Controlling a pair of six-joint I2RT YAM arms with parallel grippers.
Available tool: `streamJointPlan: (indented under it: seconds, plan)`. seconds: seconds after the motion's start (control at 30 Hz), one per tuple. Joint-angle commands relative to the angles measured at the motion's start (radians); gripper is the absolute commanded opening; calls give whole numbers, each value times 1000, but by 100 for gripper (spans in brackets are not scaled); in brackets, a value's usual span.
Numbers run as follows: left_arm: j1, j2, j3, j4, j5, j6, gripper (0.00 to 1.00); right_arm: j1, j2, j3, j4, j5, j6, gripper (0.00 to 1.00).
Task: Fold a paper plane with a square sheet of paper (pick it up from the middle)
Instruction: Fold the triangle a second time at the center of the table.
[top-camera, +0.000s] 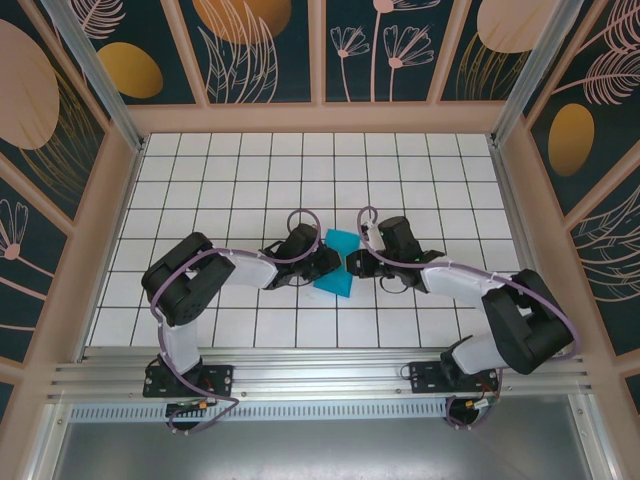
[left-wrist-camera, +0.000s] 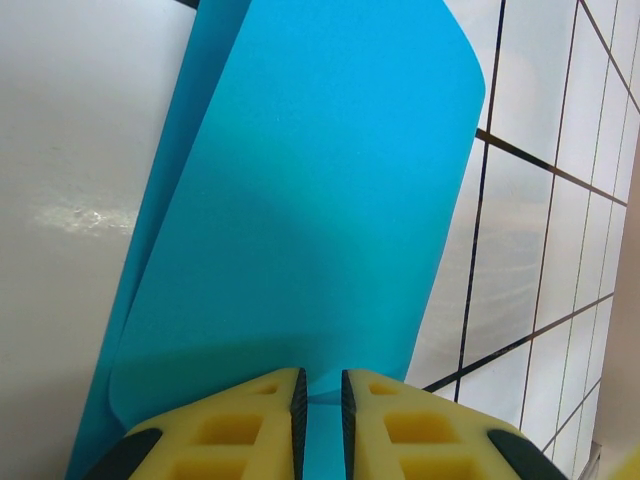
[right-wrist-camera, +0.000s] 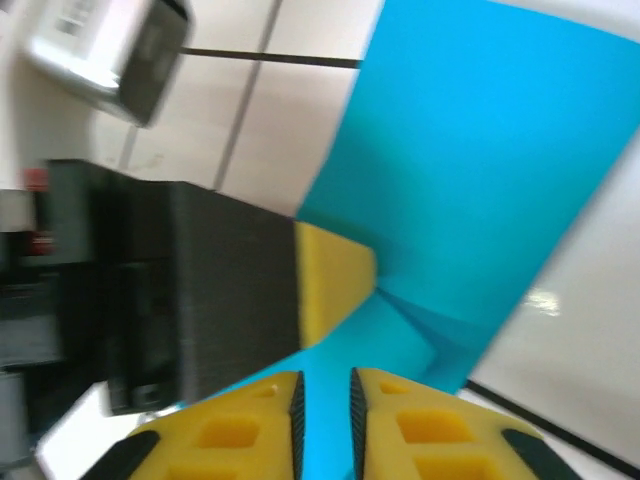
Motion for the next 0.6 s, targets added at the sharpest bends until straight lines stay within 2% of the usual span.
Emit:
streamJointPlan:
  seconds: [0.0, 0.1, 0.23, 0.57]
  plan:
    - [1, 34, -29, -38, 6, 6, 21, -2, -6, -18, 30, -163, 93, 17]
    - [1, 37, -28, -35, 9, 8, 21, 24, 5, -34, 78, -207, 151, 11]
    - [1, 38, -26, -35, 11, 10, 21, 42, 34, -23, 52, -189, 166, 8]
    - [0, 39, -23, -33, 14, 10, 21, 42, 121, 14, 23, -163, 165, 6]
